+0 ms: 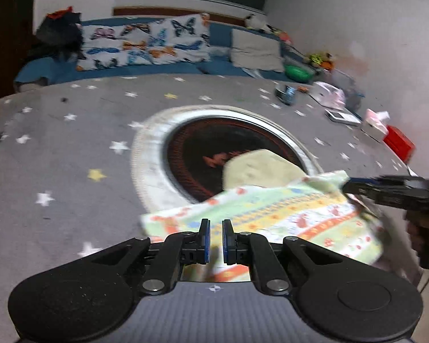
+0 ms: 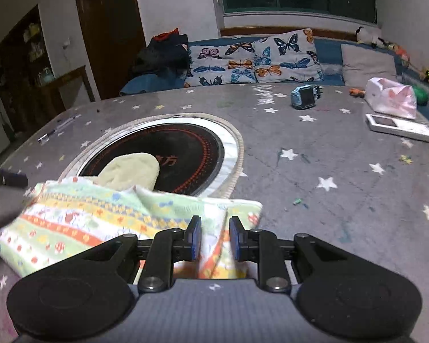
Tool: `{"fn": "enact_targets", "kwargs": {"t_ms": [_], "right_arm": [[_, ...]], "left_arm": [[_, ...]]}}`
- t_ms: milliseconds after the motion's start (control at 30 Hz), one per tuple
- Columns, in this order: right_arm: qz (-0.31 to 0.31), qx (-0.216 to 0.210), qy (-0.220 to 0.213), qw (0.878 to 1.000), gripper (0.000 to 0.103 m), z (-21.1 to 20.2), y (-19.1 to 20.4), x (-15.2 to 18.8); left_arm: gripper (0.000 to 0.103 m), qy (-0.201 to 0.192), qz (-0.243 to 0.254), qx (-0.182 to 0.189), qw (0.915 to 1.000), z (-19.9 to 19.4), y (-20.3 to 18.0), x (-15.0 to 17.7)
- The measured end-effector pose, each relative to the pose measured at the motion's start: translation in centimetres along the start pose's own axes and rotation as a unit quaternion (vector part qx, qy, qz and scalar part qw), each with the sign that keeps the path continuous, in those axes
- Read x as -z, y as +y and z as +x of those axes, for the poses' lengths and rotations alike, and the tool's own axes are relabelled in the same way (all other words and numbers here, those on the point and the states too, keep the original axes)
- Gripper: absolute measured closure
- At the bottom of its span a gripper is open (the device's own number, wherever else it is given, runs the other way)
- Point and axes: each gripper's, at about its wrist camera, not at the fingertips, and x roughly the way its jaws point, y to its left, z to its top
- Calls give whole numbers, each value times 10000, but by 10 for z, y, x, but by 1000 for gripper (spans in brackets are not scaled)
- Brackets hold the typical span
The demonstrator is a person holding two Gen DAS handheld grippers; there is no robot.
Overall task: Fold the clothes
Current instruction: 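Fold the collar end down onto the hem with the right gripper while the left gripper holds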
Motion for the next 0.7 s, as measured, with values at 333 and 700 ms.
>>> {"fn": "enact_targets", "kwargs": {"t_ms": [333,700], "right_arm": [[-154,352,-35,9993,97,15,13,0],[-504,-324,-280,9978,92,7,53,-18]], "left_arm": [[94,280,-62,-176,9994,35,5,2],[94,195,-94,259,9994,42,-16,-16]]}}
